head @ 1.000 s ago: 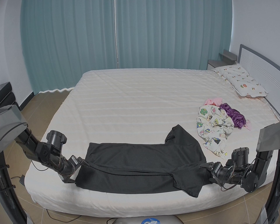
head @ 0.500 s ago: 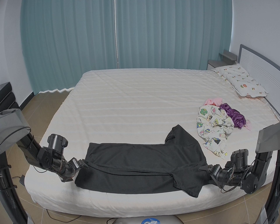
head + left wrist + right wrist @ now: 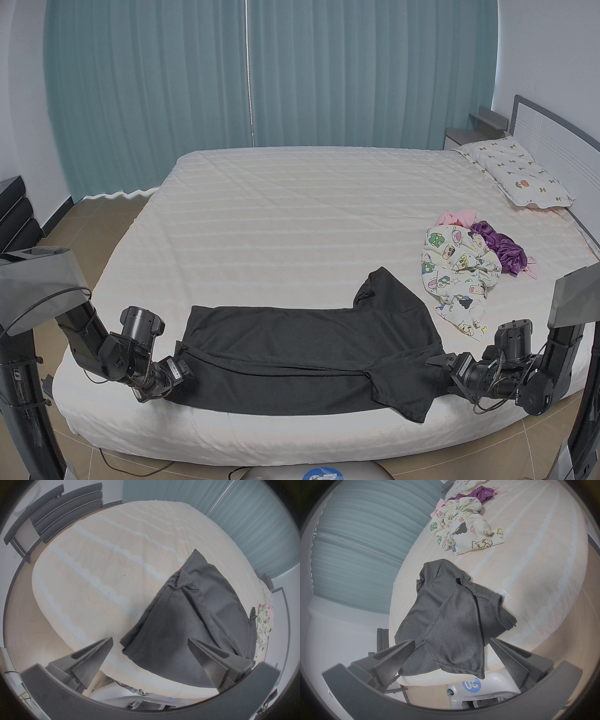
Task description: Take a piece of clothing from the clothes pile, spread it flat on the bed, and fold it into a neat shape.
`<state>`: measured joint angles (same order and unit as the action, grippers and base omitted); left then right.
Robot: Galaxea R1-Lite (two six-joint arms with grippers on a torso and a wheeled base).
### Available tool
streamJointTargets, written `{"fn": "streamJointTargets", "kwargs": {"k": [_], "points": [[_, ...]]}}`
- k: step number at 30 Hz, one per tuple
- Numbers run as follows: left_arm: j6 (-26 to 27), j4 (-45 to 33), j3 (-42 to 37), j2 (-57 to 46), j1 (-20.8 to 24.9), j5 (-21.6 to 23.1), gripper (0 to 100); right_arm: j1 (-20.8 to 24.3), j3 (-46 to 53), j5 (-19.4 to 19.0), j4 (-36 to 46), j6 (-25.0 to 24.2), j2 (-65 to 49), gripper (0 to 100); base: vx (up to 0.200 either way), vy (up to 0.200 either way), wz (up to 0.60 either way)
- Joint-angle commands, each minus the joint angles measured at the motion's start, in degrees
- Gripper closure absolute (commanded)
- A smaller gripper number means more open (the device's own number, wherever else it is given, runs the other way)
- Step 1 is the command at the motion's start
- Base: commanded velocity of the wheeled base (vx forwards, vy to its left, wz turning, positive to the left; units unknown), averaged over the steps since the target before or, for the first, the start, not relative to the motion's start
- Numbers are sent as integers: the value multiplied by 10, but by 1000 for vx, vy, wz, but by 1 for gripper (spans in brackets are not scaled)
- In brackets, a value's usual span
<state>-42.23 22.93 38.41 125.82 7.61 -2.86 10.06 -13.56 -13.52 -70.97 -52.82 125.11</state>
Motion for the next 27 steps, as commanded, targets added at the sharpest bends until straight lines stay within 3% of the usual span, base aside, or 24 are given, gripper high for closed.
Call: {"fn": "streamJointTargets", "kwargs": {"k": [1, 5, 23, 24, 27], "points": [[10, -1, -1, 22, 12, -21, 100, 1, 0, 0, 0, 0, 0, 0, 0, 0, 0], [9, -3, -5, 24, 13, -39, 100, 1, 3, 0, 2, 1, 1, 0, 0, 0, 0], [11, -8, -32, 14, 8, -41, 100, 8, 20, 0, 9, 19, 9, 0, 0, 0, 0], [10, -7, -33, 12, 8, -40, 0, 15, 21, 0, 9, 19, 10, 0, 0, 0, 0], [7, -6, -29, 11, 8, -38, 0, 31, 28, 2, 9, 18, 11, 0, 0, 0, 0]]}}
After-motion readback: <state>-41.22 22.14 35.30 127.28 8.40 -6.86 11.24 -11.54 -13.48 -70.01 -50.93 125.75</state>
